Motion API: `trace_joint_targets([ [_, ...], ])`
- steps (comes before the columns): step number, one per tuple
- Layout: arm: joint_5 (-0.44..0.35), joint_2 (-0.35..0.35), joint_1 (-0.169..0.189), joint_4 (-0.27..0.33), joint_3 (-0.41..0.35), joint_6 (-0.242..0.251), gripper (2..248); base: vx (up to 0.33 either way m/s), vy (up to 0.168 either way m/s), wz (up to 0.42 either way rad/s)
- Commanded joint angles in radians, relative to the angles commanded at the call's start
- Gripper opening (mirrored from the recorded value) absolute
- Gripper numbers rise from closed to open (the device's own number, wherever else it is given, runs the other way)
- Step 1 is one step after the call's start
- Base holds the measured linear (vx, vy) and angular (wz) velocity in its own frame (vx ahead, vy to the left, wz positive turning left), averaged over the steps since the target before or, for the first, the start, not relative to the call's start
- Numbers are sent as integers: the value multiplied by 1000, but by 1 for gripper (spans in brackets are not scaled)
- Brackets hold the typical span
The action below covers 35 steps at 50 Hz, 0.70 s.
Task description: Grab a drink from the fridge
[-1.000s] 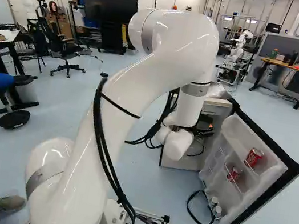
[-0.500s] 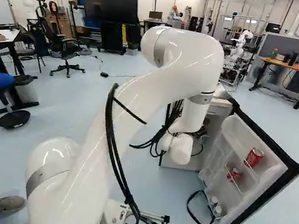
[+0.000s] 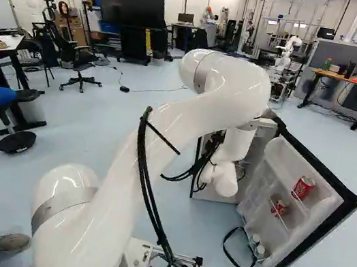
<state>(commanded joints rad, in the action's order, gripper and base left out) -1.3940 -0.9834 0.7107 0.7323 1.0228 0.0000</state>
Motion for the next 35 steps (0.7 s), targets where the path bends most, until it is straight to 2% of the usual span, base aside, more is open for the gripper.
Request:
trace_joint_targets([
  [12,0,-45,-11,3,82,0,247,0,0,0],
  [35,0,-143,-62,3,230,0,247,0,0,0],
])
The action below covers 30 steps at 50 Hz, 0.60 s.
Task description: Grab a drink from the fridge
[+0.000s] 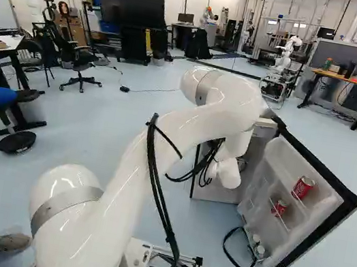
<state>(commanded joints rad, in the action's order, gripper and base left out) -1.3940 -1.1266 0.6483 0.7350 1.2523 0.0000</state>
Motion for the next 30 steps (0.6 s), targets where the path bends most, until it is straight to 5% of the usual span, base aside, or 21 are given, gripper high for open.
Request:
trace_joint_targets([
  [30,25,-141,-21,-15,160,0,247,0,0,0],
])
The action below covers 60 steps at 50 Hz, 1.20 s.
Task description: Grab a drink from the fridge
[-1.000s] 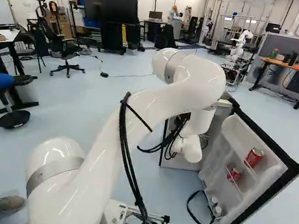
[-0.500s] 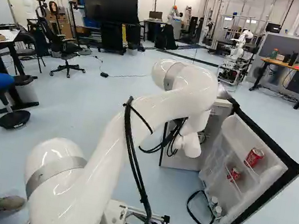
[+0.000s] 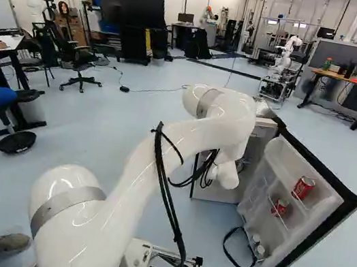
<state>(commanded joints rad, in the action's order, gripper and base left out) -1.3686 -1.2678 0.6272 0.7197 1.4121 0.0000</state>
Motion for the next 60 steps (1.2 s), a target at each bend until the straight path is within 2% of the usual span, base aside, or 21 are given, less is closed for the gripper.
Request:
trace_joint_targets([
  [24,41,-68,-13,-21,104,0,247,0,0,0],
  [60,144,-165,-31,-58,280,0,247,0,0,0],
])
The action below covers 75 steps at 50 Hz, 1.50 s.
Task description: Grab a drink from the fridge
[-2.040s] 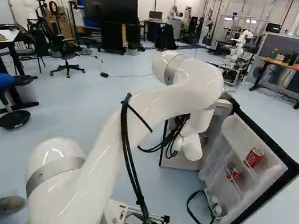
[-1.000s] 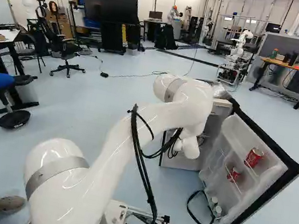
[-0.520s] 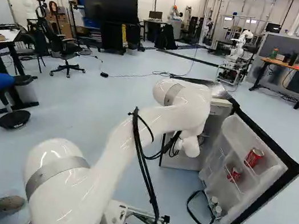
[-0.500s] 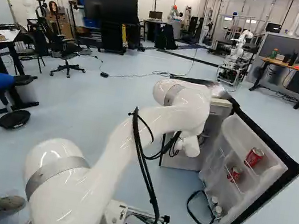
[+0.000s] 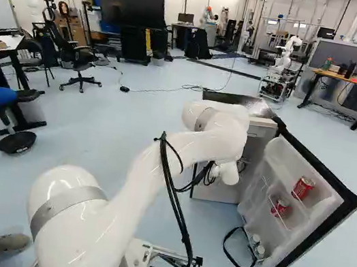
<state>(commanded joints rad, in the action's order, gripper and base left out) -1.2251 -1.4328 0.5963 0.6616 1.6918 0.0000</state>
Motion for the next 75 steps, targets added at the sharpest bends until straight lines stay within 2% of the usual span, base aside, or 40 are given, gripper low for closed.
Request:
trace_joint_targets([
  [35,110,-50,-6,-40,87,0,247,0,0,0],
  [46,138,-90,-8,-43,133,0,247,0,0,0],
  [75,147,-173,-21,-43,257,0,247,0,0,0],
])
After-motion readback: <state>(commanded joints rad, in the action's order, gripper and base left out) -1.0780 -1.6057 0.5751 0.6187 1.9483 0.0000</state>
